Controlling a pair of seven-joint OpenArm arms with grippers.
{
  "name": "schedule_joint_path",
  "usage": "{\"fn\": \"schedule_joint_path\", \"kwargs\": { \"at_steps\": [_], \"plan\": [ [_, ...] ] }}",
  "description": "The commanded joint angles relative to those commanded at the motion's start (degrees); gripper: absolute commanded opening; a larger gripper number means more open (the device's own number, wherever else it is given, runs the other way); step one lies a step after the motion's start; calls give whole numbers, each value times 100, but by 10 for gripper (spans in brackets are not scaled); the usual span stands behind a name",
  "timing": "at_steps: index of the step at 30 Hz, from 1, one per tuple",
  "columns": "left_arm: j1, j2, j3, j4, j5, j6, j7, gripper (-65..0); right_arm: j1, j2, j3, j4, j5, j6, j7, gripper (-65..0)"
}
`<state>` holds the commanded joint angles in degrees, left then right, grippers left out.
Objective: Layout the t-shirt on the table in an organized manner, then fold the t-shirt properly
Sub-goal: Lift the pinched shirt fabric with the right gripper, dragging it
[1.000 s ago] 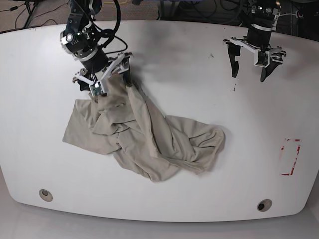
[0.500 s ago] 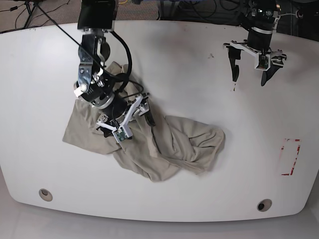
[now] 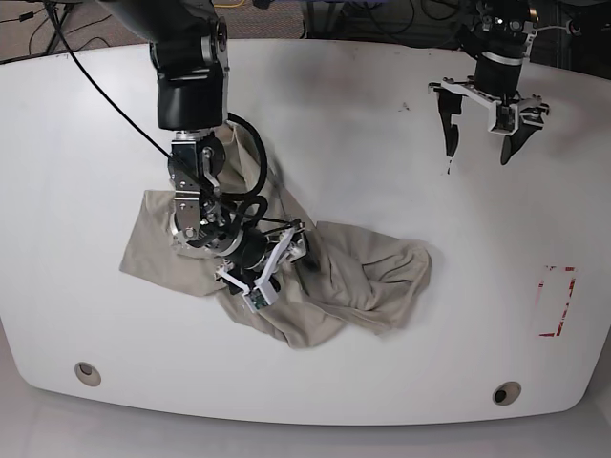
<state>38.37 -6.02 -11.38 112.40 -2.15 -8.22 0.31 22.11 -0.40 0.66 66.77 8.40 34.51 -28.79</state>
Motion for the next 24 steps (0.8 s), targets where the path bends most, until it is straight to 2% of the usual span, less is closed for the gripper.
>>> {"fn": "schedule_joint_path", "kwargs": {
  "at_steps": [11, 13, 16, 19, 20, 21, 24],
  "plan": [
    [0, 0, 0, 0, 0, 0, 0, -156, 360, 18, 0, -879, 0, 0, 721, -170],
    [0, 0, 0, 0, 0, 0, 0, -156, 404, 26, 0, -993, 0, 0, 782, -189],
    [0, 0, 0, 0, 0, 0, 0, -156, 492, 35, 0, -1152, 0, 0, 835, -308],
    [0, 0, 0, 0, 0, 0, 0, -156, 519, 35, 0, -1204, -9, 0, 826, -528],
    [0, 0, 0, 0, 0, 0, 0, -156, 519, 35, -9, -1196, -9, 0, 818, -625],
    [0, 0, 0, 0, 0, 0, 0, -156, 510, 35, -9, -1152, -9, 0, 809, -650],
    [0, 0, 0, 0, 0, 0, 0, -156, 396, 35, -9, -826, -9, 0, 642, -625]
  ]
}}
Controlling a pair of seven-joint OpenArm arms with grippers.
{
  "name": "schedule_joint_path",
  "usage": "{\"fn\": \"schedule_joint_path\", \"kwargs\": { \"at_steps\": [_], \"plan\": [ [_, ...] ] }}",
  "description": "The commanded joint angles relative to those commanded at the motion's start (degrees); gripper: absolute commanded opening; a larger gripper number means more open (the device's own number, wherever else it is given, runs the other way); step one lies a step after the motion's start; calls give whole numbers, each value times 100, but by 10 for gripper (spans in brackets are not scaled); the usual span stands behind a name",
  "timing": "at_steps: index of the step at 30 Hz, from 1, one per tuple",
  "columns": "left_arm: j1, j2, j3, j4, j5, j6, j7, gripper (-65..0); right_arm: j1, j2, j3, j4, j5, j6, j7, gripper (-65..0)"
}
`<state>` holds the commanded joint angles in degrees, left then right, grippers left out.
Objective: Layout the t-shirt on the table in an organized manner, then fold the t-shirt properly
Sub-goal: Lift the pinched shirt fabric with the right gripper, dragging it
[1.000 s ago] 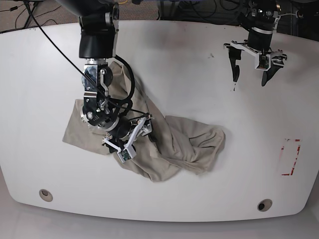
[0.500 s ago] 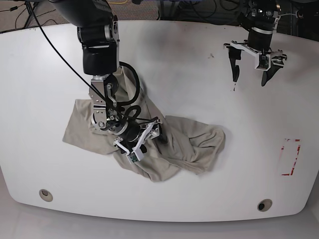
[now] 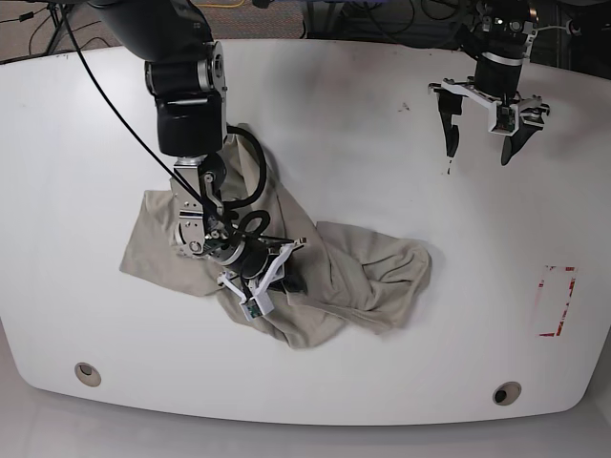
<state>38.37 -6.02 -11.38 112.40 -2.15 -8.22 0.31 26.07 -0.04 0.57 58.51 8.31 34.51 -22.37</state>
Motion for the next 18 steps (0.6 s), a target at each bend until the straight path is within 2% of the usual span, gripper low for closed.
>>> {"fn": "schedule_joint_path", "kwargs": {
  "at_steps": [4, 11, 18],
  "plan": [
    [-9, 0, 0, 0, 0, 0, 0, -156, -193, 0, 0, 703, 0, 0, -378, -650],
    [-9, 0, 9, 0, 0, 0, 0, -156, -721, -26, -9, 2716, 9, 0, -1363, -650],
    [-281, -9, 220, -97, 0, 0, 26, -154, -765, 0, -378, 3921, 18, 9, -1741, -650]
  ]
}}
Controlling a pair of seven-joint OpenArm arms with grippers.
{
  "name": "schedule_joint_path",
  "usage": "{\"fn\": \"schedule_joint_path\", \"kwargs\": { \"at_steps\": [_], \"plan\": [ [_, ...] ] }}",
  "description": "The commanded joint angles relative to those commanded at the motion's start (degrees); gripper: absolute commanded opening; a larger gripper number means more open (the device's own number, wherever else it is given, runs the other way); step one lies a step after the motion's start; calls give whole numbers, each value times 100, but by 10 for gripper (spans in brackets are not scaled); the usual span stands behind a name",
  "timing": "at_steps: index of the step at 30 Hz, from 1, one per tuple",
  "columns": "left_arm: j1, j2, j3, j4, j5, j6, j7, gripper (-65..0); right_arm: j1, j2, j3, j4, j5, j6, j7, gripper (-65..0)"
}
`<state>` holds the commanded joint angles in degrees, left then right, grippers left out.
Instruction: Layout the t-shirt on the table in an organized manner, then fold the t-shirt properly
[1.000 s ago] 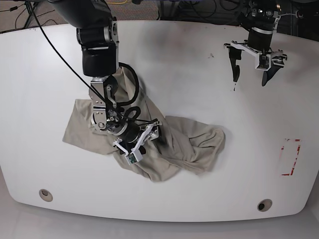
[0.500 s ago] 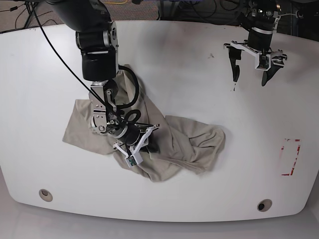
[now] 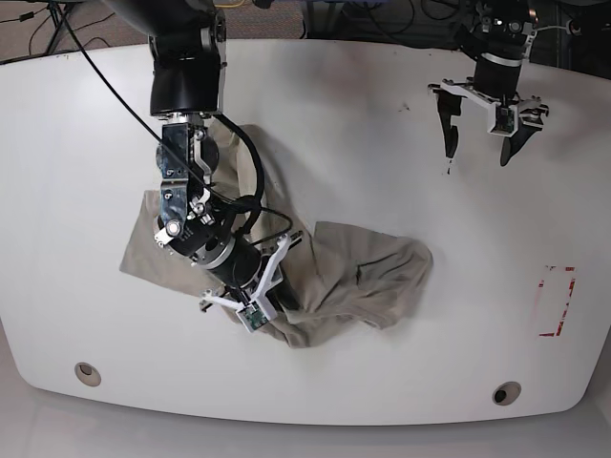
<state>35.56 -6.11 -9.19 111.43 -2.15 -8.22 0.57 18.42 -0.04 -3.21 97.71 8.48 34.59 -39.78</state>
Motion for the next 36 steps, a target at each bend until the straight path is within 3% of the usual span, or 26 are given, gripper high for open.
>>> {"fn": "schedule_joint_path", "kwargs": {
  "at_steps": [8, 23, 36],
  "plan": [
    [-686, 9, 387, -88, -9, 0, 712, -154, 607, 105, -281, 800, -9, 35, -141, -650],
    [-1811, 35, 870, -114, -18, 0, 1363, -153, 2277, 167, -440, 1336, 0, 44, -167, -650],
    [-2075, 44, 1196, -738, -35, 0, 1371, -153, 4088, 246, -809, 1301, -9, 44, -615, -650]
  ]
}}
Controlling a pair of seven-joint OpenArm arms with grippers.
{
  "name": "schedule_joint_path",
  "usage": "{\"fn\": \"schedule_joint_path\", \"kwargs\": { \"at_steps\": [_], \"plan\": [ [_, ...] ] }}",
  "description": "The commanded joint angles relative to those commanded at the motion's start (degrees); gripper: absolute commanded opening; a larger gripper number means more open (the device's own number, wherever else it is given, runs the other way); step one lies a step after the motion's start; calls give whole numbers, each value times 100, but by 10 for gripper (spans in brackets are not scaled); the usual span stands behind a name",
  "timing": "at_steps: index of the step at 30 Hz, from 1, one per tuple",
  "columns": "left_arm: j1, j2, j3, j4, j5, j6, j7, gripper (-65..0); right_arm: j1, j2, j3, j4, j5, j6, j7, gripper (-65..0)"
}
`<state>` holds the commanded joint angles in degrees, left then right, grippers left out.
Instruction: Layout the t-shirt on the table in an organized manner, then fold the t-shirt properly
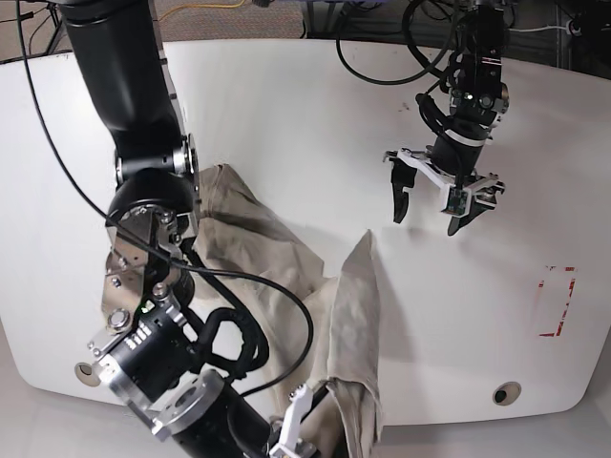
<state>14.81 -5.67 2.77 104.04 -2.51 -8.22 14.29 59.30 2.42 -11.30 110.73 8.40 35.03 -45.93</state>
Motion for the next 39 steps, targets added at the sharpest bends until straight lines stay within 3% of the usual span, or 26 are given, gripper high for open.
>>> {"fn": "schedule_joint_path", "kwargs": {
  "at_steps": [12, 17, 25, 39],
  "plan": [
    [-35, 9, 492, -501, 0, 0, -9, -153, 1187, 0, -141, -431, 0, -18, -9, -650],
    [-185, 211, 501, -905, 0, 0, -9, -153, 1530, 0, -132, -554, 0, -9, -123, -650],
    [-475, 466, 686, -1310, 0, 0, -9, -153, 1550, -9, -149, -589, 0, 0, -229, -650],
    [-853, 545, 1354, -1785, -9, 0, -9, -153, 1550, 0, -149, -589, 0, 0, -229, -650]
  ]
}}
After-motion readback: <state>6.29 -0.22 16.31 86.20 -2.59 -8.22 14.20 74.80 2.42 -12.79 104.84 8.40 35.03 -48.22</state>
